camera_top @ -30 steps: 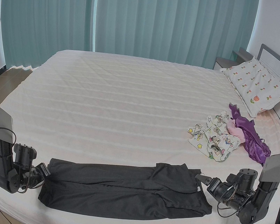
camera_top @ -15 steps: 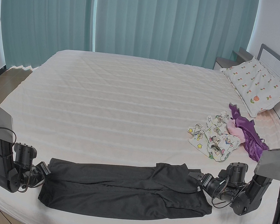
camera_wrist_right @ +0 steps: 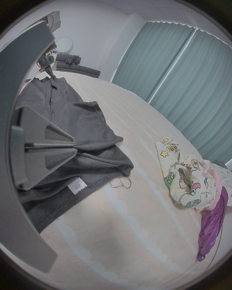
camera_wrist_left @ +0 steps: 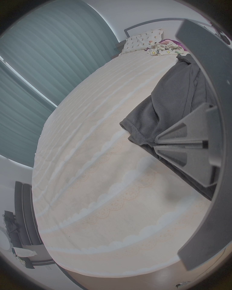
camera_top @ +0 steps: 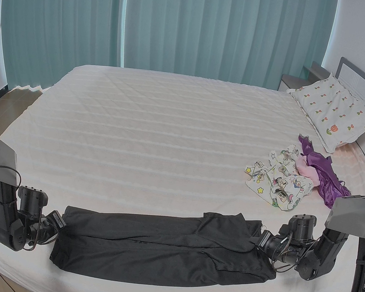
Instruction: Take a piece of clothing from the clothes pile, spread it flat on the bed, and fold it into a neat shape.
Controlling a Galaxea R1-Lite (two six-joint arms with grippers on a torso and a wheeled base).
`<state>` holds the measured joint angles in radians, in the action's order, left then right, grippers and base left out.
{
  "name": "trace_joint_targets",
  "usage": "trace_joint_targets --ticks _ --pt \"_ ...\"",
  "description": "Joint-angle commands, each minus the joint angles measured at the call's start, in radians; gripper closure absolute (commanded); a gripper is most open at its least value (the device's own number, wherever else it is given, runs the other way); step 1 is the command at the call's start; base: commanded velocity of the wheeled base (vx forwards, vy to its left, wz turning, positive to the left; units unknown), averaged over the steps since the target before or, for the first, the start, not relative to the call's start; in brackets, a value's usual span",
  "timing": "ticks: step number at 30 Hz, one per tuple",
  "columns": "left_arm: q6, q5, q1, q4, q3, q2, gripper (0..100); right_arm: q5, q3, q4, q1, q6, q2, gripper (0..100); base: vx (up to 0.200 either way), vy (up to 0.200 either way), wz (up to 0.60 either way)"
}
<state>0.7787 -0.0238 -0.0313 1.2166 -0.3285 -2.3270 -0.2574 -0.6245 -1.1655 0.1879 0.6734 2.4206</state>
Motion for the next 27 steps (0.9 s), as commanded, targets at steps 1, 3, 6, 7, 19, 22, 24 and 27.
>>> trace_joint_targets --ticks 1,3,6,7,19,22,24,27 --pt "0.001 -0.001 -0.004 0.0 -0.007 -0.002 100 0.0 0.02 -0.003 -0.028 0.0 -0.025 100 0.0 0.0 0.0" --pt "0.001 -0.001 -0.006 0.0 -0.009 -0.002 100 0.0 0.025 -0.005 -0.038 0.0 -0.028 100 0.0 0.0 0.0" --pt "0.002 -0.001 -0.013 0.001 -0.014 0.003 100 -0.002 0.025 -0.006 -0.062 0.0 -0.028 100 0.0 0.0 0.0" --pt "0.002 -0.001 -0.015 0.001 -0.014 0.005 100 -0.002 0.025 -0.006 -0.065 0.002 -0.028 100 0.0 0.0 0.0" --pt "-0.007 -0.008 -0.024 0.009 -0.02 -0.012 100 -0.002 0.043 -0.014 -0.067 -0.009 -0.018 100 0.0 0.0 0.0" --pt "-0.029 -0.008 -0.021 0.011 -0.009 -0.014 100 -0.002 0.066 -0.014 -0.065 -0.052 -0.014 100 0.0 0.0 0.0" --pt "-0.036 -0.008 -0.019 0.011 -0.007 -0.015 100 -0.002 0.068 -0.014 -0.067 -0.063 -0.009 0 0.0 0.0 0.0" --pt "-0.064 -0.01 -0.016 0.011 0.009 -0.014 0 0.0 0.074 -0.017 -0.062 -0.092 0.006 0 0.0 0.0 0.0"
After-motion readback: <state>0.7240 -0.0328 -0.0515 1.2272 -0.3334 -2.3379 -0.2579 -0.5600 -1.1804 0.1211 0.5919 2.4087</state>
